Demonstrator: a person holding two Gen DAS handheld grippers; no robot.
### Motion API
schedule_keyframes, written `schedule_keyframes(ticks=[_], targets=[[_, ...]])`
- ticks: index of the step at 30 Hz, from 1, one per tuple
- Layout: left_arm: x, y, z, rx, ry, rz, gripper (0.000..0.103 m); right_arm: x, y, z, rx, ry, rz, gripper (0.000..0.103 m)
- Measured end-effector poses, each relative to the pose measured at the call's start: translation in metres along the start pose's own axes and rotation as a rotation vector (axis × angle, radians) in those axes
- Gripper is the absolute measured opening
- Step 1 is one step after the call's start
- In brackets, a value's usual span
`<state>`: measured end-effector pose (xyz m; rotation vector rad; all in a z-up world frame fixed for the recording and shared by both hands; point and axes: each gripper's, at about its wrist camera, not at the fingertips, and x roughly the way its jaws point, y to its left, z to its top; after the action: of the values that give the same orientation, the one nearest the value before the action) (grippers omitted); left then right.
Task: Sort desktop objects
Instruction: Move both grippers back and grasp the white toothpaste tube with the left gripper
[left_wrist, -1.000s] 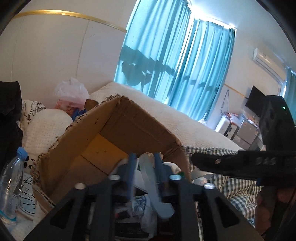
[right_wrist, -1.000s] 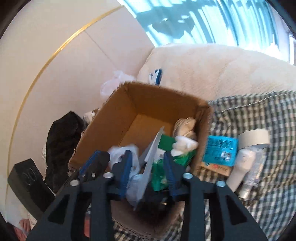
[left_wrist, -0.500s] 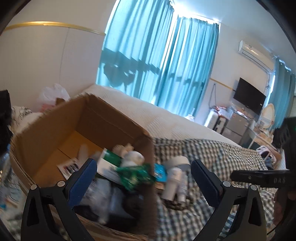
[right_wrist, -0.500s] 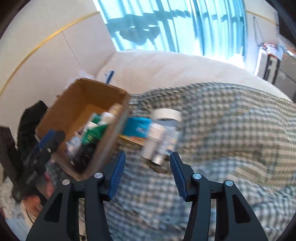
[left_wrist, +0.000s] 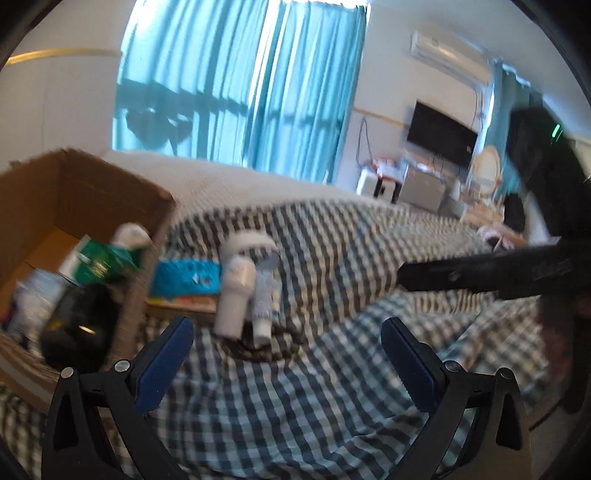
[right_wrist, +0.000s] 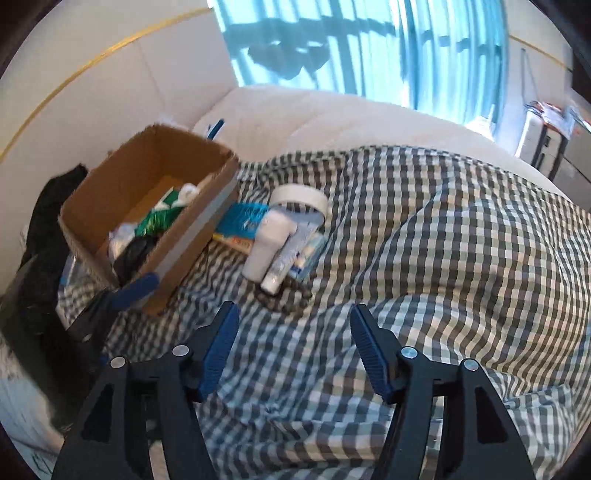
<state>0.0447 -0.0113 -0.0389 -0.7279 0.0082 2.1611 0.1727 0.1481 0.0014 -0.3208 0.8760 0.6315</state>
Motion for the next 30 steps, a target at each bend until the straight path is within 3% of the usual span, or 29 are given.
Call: schedule_keyframes(ticks=[6,8,13,17,18,19,20,21,26,30], targets=[[0.057,-0.003,-0.015,0.075,0.084,0.079,0.103,0.004,-0.028,-0.005,0.083,0.031,0.047,0.065],[0.075,0.000,-0.015,0.066,0.118,0.079,0.103,0.003,-0.034,-0.007,0.101,0.026,0.053,0.065],[0.109,0.008,-0.007,0.024,0.110,0.052,0.103,-0.003,-0.031,-0.006,0.068,0.008,0.022,0.066],[0.139,0.013,-0.004,0.032,0.144,0.080,0.094,-0.005,-0.027,-0.005,0.046,0.000,0.019,0.066],[0.141,0.013,-0.003,0.051,0.127,0.093,0.083,-0.005,-0.027,-0.005,0.040,0.000,0.014,0.066],[0.142,0.013,-0.002,0.069,0.125,0.104,0.048,-0.004,-0.027,-0.006,0.035,0.002,0.012,0.067],[0.144,0.014,0.000,0.080,0.140,0.108,0.019,-0.003,-0.026,-0.006,0.032,0.006,0.010,0.067],[0.146,0.016,0.001,0.075,0.167,0.098,0.008,-0.001,-0.026,-0.006,0.030,0.011,0.012,0.067],[0.125,0.017,-0.014,0.097,0.193,0.053,0.004,0.004,-0.023,-0.008,0.022,0.024,0.015,0.067],[0.116,0.023,-0.030,0.042,0.288,-0.028,0.004,0.010,-0.020,-0.009,0.006,0.037,0.008,0.067]])
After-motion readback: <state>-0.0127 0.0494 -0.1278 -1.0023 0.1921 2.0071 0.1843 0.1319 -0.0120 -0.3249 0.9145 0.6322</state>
